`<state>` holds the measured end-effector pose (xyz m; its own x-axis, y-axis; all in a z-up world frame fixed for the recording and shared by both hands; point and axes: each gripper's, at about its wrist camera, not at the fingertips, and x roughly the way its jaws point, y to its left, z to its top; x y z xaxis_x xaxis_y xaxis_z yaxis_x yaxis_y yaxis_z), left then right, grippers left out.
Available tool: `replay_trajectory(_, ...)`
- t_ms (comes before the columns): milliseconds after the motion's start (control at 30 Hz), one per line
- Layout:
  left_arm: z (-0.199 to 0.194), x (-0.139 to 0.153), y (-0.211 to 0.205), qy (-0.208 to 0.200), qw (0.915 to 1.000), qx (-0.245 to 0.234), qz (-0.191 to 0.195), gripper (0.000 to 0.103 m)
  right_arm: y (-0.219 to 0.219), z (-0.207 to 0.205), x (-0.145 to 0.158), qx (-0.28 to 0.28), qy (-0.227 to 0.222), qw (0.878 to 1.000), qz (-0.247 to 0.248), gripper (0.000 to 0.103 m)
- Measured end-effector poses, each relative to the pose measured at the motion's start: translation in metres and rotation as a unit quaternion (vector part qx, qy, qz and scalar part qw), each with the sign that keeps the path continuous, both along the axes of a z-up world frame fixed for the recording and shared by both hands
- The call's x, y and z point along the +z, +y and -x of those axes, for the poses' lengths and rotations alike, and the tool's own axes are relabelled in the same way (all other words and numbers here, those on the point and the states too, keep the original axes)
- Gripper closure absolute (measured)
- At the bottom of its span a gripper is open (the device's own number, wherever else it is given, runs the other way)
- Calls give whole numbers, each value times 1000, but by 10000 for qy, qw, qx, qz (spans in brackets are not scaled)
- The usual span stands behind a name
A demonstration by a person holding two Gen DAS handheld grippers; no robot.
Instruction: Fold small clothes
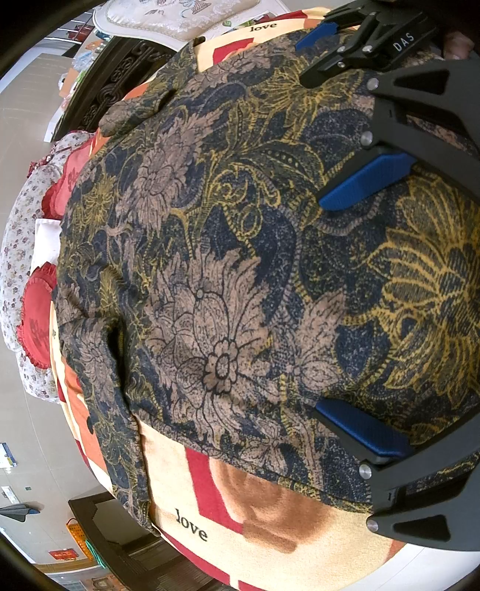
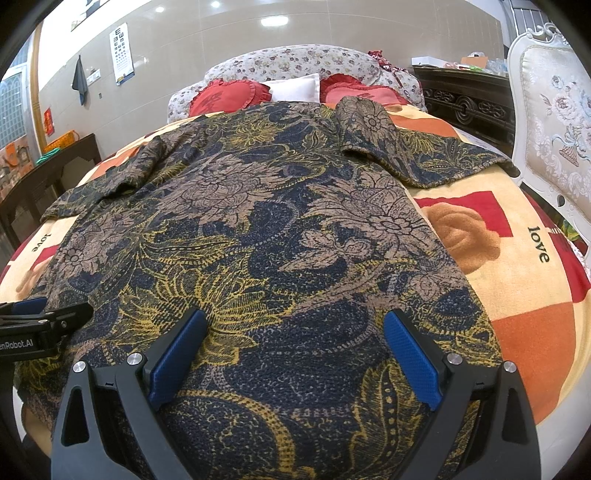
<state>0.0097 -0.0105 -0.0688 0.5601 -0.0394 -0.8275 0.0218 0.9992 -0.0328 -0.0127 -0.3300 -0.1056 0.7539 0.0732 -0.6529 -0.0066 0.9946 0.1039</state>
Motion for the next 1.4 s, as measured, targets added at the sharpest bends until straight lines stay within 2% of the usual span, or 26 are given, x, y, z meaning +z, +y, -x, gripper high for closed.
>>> replay_trajectory(1033,1,0,0,3,10000,4,-5,0,0,0,-1,3,-6,10000,7,4)
replay_trajectory(1167,-1,0,-4,-2,9999,29,-104,0,0,0,0,-8,16,10000,22,4)
replay_trajectory(1267,0,-1,0,-6,10000,31,15,0,2,-7,4,-141,383,9992,56,4)
replay_trajectory(1400,0,0,2,-2,10000,25,-33,0,11,-28,15,-537,1463,9873,313,4)
